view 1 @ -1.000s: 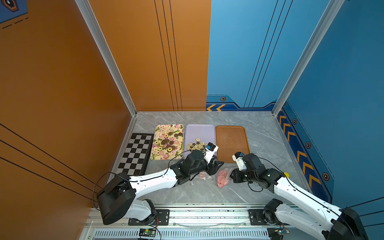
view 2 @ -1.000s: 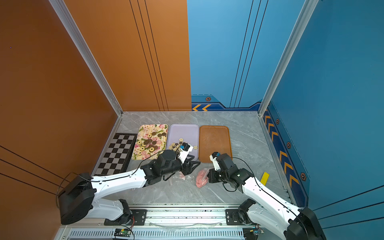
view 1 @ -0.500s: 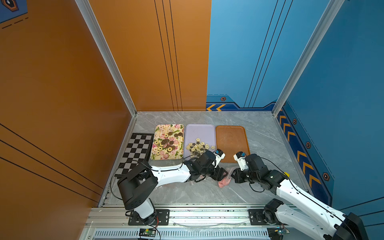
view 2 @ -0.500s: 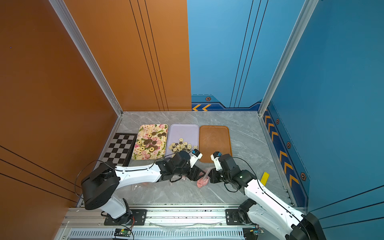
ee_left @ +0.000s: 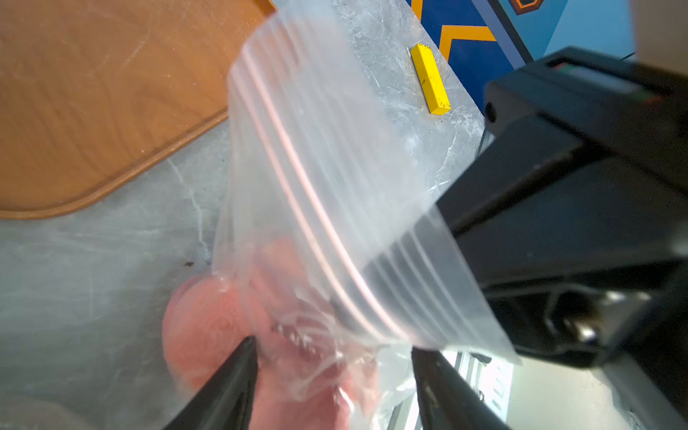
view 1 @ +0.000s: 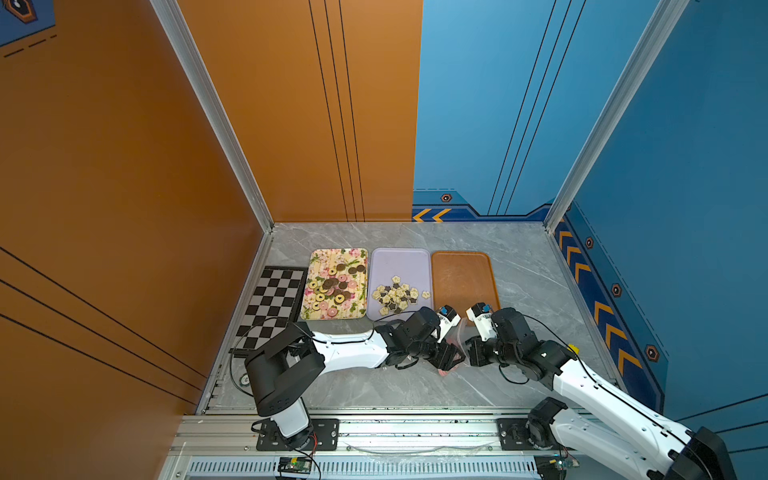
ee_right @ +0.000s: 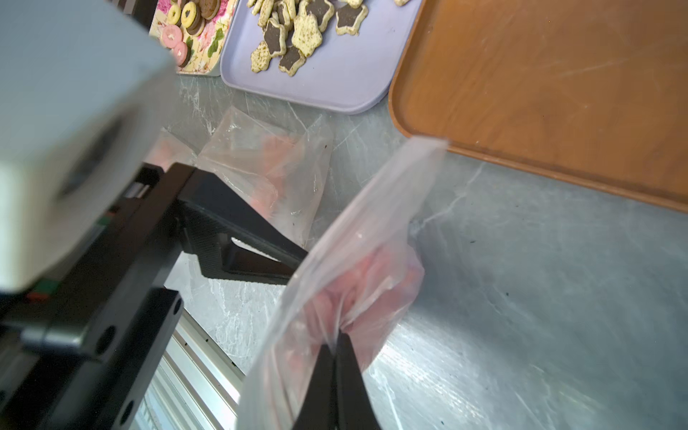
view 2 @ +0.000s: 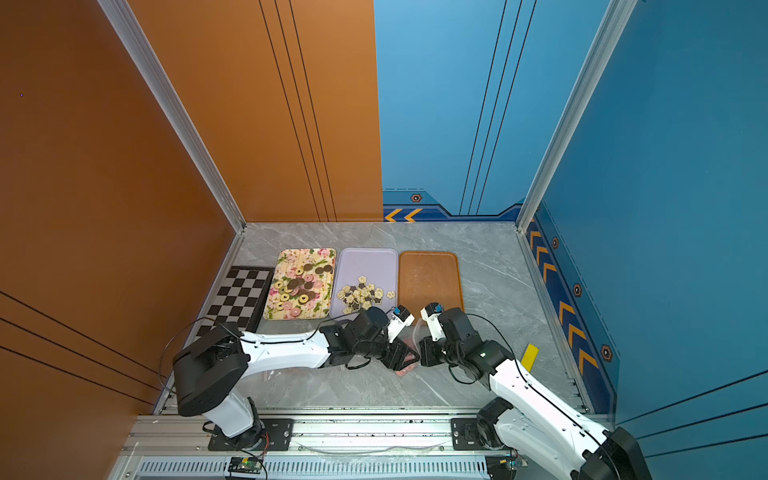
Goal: Pour cookies out of the ziploc bag
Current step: Open the ziploc bag at the center of the board.
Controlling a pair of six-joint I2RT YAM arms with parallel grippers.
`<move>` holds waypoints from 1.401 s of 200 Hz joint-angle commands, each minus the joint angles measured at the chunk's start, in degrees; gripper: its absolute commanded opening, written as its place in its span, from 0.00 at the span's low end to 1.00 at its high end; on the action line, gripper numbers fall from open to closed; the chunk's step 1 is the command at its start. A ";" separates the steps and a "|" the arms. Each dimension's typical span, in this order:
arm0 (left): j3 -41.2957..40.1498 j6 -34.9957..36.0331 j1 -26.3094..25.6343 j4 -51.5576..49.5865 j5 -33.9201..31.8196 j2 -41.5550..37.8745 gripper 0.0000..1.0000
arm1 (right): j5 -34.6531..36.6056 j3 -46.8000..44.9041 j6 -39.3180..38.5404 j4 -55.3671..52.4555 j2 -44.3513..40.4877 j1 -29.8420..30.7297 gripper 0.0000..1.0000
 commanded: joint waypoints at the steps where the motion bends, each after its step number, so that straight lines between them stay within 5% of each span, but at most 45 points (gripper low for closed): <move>1: 1.11 0.88 -0.37 0.88 -1.55 0.37 0.59 | -2.44 -0.57 -1.13 1.56 -0.99 0.48 0.00; 62: -1.40 2.28 0.02 2.87 -3.91 -2.81 0.31 | -1.18 -0.89 -0.70 0.51 -0.56 1.44 0.00; 97: -1.66 2.65 0.12 3.85 -3.32 -2.31 0.00 | 0.21 -0.66 -0.52 -0.28 -1.17 1.79 0.00; 134: -2.30 2.63 0.16 3.76 -5.04 -2.81 0.00 | 2.35 -0.32 0.65 -1.81 -1.61 1.85 0.00; 169: -5.09 0.98 0.47 3.77 -11.04 -5.86 0.00 | 13.83 1.86 4.11 -10.00 -1.45 1.50 0.00; 198: -8.40 -2.71 3.01 3.32 -16.30 -7.76 0.00 | 16.46 1.71 6.13 -11.88 -2.84 1.62 0.00; 245: -8.71 -4.45 4.69 3.35 -15.52 -6.28 0.00 | 16.19 0.95 6.76 -11.99 -5.92 1.70 0.00; 274: -8.72 -3.15 4.64 7.40 -9.59 -5.24 0.00 | 13.51 -0.77 5.37 -5.90 -6.86 2.15 0.00; 280: -8.77 -2.99 4.66 8.21 -8.35 -5.05 0.00 | 12.89 -1.05 5.00 -4.26 -6.82 2.16 0.13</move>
